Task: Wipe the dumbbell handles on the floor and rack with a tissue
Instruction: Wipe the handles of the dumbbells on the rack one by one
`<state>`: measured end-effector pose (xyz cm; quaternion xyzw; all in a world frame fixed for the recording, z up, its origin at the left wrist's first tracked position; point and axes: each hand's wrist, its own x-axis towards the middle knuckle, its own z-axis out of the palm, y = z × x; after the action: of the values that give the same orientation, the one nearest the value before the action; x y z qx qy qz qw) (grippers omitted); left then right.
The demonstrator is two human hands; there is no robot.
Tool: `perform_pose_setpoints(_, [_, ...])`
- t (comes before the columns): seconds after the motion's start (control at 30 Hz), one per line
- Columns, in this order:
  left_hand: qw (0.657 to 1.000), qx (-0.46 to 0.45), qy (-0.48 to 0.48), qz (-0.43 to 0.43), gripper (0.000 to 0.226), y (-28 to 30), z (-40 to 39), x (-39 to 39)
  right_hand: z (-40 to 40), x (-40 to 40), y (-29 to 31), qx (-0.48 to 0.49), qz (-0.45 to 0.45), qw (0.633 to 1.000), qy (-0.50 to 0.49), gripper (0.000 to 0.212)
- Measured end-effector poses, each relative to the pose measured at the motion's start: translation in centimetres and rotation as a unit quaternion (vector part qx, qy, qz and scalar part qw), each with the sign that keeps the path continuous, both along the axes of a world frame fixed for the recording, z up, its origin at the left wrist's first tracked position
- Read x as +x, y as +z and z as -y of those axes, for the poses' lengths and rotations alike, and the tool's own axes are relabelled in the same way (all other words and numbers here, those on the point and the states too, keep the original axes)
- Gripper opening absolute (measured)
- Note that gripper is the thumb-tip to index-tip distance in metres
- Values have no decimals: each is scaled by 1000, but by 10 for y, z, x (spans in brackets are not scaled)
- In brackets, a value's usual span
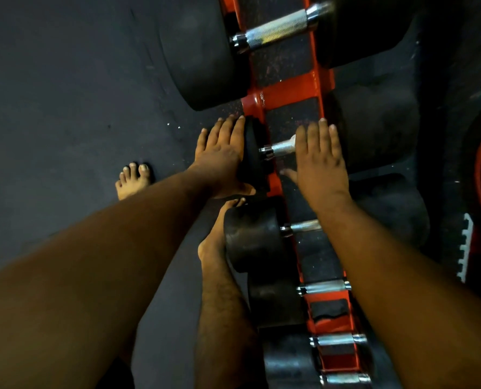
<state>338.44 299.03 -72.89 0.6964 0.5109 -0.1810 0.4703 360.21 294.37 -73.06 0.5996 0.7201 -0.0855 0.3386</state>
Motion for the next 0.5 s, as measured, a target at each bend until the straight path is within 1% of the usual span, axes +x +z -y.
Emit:
perform_pose_setpoints(0.03, [1000,2,-1,0,150,0,1,0,8,-1,0,10,19,1000,11,85])
perform_pose_setpoints(0.07, [1000,3,-2,0,150,0,1,0,10,-2,-1,16,26,999,17,75])
perform_pose_setpoints(0.13, [1000,4,-4,1,150,-1,0,0,1,-6,-3,22,3,1000,11,59])
perform_pose_setpoints(0.2, [1000,2,-4,0,150,1,-1,-1,-12,-4,-7,25,-42,999,-4,51])
perform_pose_setpoints(0.27, [1000,-4,-8,-2,150,3,-3,0,-16,0,-9,1,-101,995,-18,54])
perform_pose_setpoints(0.33, [1000,-8,-9,-4,150,5,-4,1,-12,0,-2,-28,-131,991,8,65])
perform_pose_setpoints(0.4, [1000,-9,-8,-8,149,7,-3,2,-2,-4,4,-21,-145,987,57,67])
perform_pose_setpoints(0.43, [1000,-11,-9,-10,148,7,-4,2,5,-6,5,-7,-161,985,59,66])
perform_pose_setpoints(0.47, [1000,-13,-6,-12,148,7,-5,2,13,-9,5,13,-190,981,47,62])
perform_pose_setpoints(0.5, [1000,-15,-6,-13,148,7,-5,3,23,-14,6,28,-223,974,5,59])
